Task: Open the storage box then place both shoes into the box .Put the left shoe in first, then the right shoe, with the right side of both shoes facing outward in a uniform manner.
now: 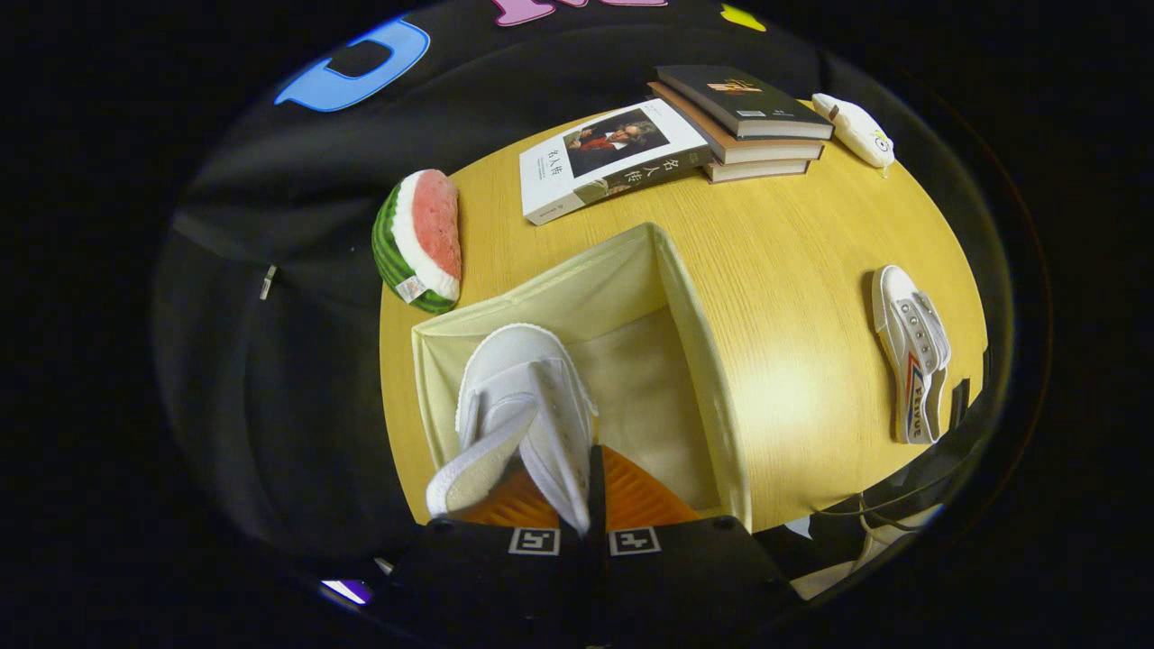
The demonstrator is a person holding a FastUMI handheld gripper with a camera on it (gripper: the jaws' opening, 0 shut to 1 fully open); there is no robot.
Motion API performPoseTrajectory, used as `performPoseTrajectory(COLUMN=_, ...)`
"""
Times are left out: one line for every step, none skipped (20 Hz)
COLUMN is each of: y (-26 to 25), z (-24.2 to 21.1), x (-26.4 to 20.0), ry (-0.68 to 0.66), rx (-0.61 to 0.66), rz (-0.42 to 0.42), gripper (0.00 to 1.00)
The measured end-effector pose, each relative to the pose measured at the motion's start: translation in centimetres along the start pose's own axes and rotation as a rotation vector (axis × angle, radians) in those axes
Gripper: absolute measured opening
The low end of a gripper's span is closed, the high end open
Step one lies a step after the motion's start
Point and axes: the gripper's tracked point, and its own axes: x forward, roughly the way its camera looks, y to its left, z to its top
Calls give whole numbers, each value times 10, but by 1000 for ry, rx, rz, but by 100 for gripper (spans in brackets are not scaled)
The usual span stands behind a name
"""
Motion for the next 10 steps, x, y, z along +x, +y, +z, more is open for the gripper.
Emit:
performPoseTrajectory(y=1, z=2, x=5, ry=-12, rx=0, rz=-13, gripper=5)
performPoseTrajectory(y=2, z=1, x=8, ry=-19, rx=2, rz=-23, gripper=5)
performPoseTrajectory(y=4, z=2, x=11, ry=-28, rx=2, rz=-27, gripper=6)
performPoseTrajectory(y=6, z=2, x=14, ry=-34, rx=-4, rz=-28, gripper=6)
performPoseTrajectory(y=9, z=2, x=16, ry=-35, rx=-14, rz=-26, gripper=6)
performPoseTrajectory(y=9, z=0, x=18, ry=-36, rx=-16, rz=-22, gripper=6)
performPoseTrajectory(y=10, z=-1, x=19, ry=-37, rx=-9, rz=-19, gripper=7)
performPoseTrajectory(y=11, z=-2, x=21, ry=-38, rx=-1, rz=-15, gripper=7)
performPoseTrajectory(y=12, z=-5, x=24, ry=-34, rx=2, rz=-13, gripper=7)
performPoseTrajectory(y=12, z=-9, x=26, ry=-21, rx=-3, rz=-12, gripper=7)
